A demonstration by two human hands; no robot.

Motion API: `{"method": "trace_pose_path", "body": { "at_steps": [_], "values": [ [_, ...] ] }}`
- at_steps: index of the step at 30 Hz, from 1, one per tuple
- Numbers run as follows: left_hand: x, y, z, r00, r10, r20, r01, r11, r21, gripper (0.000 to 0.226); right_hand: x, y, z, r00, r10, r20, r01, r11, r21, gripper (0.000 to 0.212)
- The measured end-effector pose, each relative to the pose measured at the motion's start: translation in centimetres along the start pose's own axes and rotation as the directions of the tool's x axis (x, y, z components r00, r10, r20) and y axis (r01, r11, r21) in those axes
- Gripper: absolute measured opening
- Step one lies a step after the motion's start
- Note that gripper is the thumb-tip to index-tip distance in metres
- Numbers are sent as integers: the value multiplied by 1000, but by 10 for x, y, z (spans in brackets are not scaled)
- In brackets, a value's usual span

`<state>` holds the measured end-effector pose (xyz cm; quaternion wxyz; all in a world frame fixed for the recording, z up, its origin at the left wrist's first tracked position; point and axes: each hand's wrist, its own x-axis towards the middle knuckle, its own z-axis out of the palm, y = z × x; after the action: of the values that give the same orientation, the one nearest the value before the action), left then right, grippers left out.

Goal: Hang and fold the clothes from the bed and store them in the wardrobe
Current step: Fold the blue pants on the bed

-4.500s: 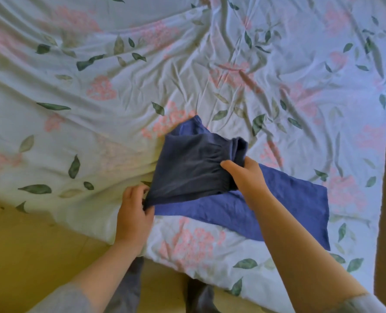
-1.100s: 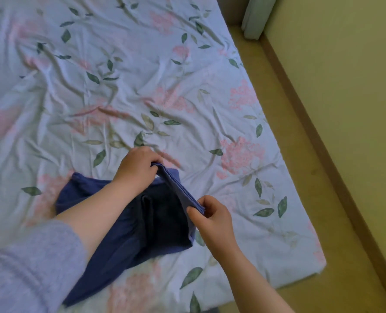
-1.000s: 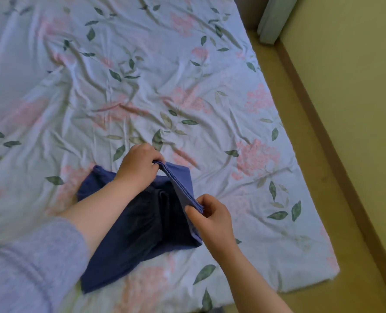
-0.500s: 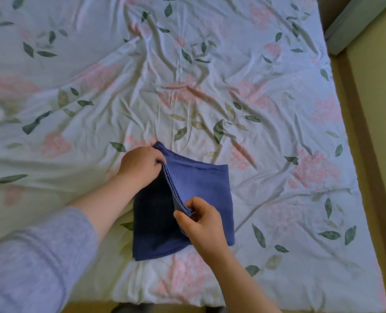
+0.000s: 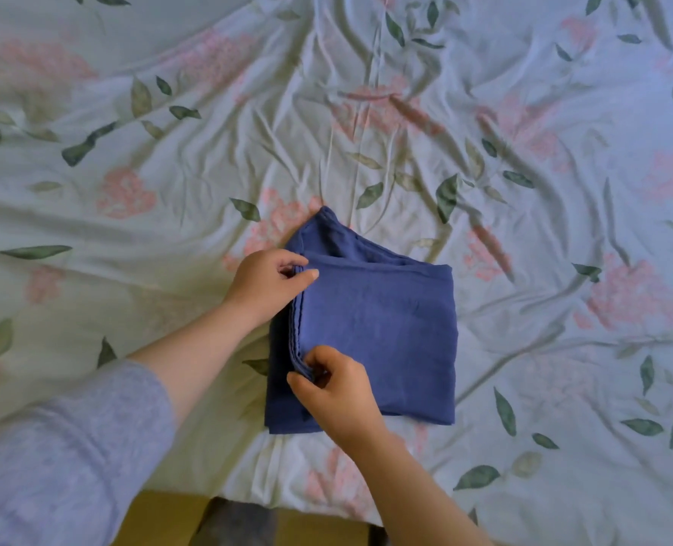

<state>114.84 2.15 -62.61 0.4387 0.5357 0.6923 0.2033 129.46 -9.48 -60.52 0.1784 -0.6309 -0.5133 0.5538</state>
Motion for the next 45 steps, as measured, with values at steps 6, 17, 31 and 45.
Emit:
{"method": "trace_pose_path", "body": {
  "at_steps": [6,17,31,45],
  "values": [
    [4,-16,10,997,-53,49,50,997,57,32,10,4,4,996,63,68,-62,998,-22,32],
    [-20,-27,20,957,-292,8,292,956,-35,47,8,17,6,976,93,195,-66,987,-144,32],
    [-55,-44,44,932,-320,-169,308,947,-94,20,3,28,-55,982,96,-163,-122,980,-159,11],
    [-63,-40,55,847,-532,-17,523,838,-157,42,14,65,-116,785,487,-382,-463,872,159,37]
  ]
}}
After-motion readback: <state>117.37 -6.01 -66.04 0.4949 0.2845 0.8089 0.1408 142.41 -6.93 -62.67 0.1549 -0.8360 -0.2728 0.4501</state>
